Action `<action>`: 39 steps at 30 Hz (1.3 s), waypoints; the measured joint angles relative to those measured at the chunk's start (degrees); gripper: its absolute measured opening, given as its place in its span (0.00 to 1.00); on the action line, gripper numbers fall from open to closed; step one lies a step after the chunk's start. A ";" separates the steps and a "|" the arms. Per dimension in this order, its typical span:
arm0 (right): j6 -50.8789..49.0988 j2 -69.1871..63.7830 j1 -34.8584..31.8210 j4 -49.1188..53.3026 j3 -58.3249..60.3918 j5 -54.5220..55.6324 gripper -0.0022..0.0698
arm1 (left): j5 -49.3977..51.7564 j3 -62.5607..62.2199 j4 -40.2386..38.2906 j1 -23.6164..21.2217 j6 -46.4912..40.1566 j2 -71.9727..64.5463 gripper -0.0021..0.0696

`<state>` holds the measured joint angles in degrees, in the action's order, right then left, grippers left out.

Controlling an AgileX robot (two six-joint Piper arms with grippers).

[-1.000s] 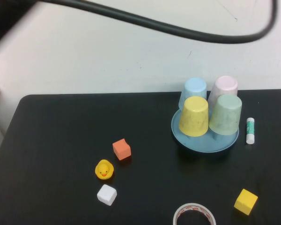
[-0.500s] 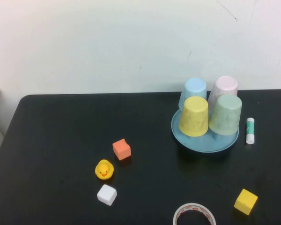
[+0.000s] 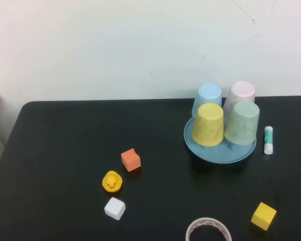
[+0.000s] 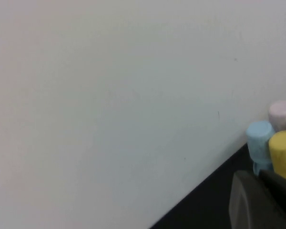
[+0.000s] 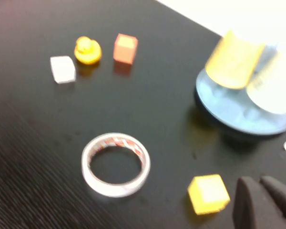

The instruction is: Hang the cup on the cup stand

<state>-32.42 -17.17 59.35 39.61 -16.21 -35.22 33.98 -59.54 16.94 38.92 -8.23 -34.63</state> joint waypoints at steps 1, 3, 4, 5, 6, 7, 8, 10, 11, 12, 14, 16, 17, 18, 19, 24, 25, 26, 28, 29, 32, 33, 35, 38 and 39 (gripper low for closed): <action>0.00 0.00 0.00 0.10 0.00 -0.49 0.03 | -2.17 4.48 1.64 0.00 2.06 2.26 0.03; 0.11 0.00 0.00 0.28 0.00 -0.88 0.03 | -5.82 12.16 3.62 0.00 6.61 6.06 0.03; 0.10 0.00 0.00 0.23 0.00 -1.46 0.03 | -7.76 16.18 4.04 0.00 9.15 7.90 0.03; 0.23 0.00 0.00 0.23 0.00 -2.20 0.03 | -9.53 19.97 4.30 0.00 11.67 9.57 0.03; 0.23 0.00 0.00 0.23 -0.11 -2.94 0.03 | -10.85 23.59 4.57 0.00 13.39 11.01 0.03; 0.58 0.00 0.00 0.01 -0.19 -3.46 0.03 | -12.27 27.02 4.91 0.00 15.32 12.16 0.03; 1.26 0.00 0.00 -0.48 -0.45 -3.57 0.03 | -13.44 29.58 5.30 0.00 16.64 12.85 0.03; 3.80 0.00 0.00 -2.16 -0.69 -3.43 0.03 | -15.31 35.17 5.86 0.00 18.99 13.66 0.03; 5.05 0.00 0.00 -3.24 -0.69 -3.30 0.03 | -16.03 37.09 6.14 0.00 19.57 13.76 0.03; 6.47 0.00 0.00 -4.30 -0.69 -3.08 0.03 | -16.92 39.24 6.45 0.00 19.84 13.75 0.03; 8.12 0.00 0.00 -5.90 -0.69 -2.83 0.03 | -18.62 42.49 7.04 0.00 20.22 13.75 0.03; 8.63 0.00 0.00 -7.27 -0.69 -2.73 0.03 | -20.34 44.47 7.41 0.00 20.34 13.75 0.03; 8.76 0.00 0.00 -7.62 -0.69 -2.73 0.03 | -21.05 44.87 7.67 0.00 20.46 13.75 0.03; 8.76 0.00 0.00 -7.87 -0.69 -2.73 0.03 | -21.64 45.13 7.98 0.00 20.46 13.75 0.03; 8.87 0.00 0.00 -8.13 -0.69 -2.73 0.03 | -22.02 45.24 8.08 0.00 20.46 13.75 0.03; 8.95 0.00 0.00 -8.45 -0.69 -2.73 0.03 | -22.81 45.45 8.40 0.00 20.46 13.75 0.03; 8.95 0.00 0.00 -8.45 -0.69 -2.73 0.03 | -22.81 45.53 8.40 0.00 20.46 13.75 0.03; 8.95 0.00 0.00 -8.45 -0.69 -2.73 0.03 | -22.81 45.58 8.40 0.00 20.46 13.75 0.03; 8.95 0.00 0.00 -8.45 -0.69 -2.73 0.03 | -22.81 45.58 8.40 0.00 20.46 13.75 0.03; 8.95 0.00 0.00 -8.45 -0.69 -2.73 0.03 | -22.81 45.58 8.40 0.00 20.46 13.75 0.03; 8.95 0.00 0.00 -8.45 -0.69 -2.73 0.03 | -22.81 45.58 8.40 0.00 20.46 13.75 0.03; 8.95 0.00 0.00 -8.45 -0.69 -2.73 0.03 | -22.81 45.58 8.40 0.00 20.46 13.75 0.03; 8.95 0.00 0.00 -8.45 -0.69 -2.73 0.03 | -22.81 45.67 9.22 -0.01 20.46 13.87 0.03; 8.95 0.00 0.00 -8.48 -0.69 -2.73 0.03 | -21.80 45.81 9.37 -2.31 20.45 16.04 0.03; 8.95 0.00 0.00 -8.48 -0.69 -2.71 0.03 | -21.68 46.12 8.01 -3.91 19.59 17.13 0.03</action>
<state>-23.46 -17.17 59.35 31.14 -16.90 -37.92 12.29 -13.42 24.95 35.01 11.36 -17.49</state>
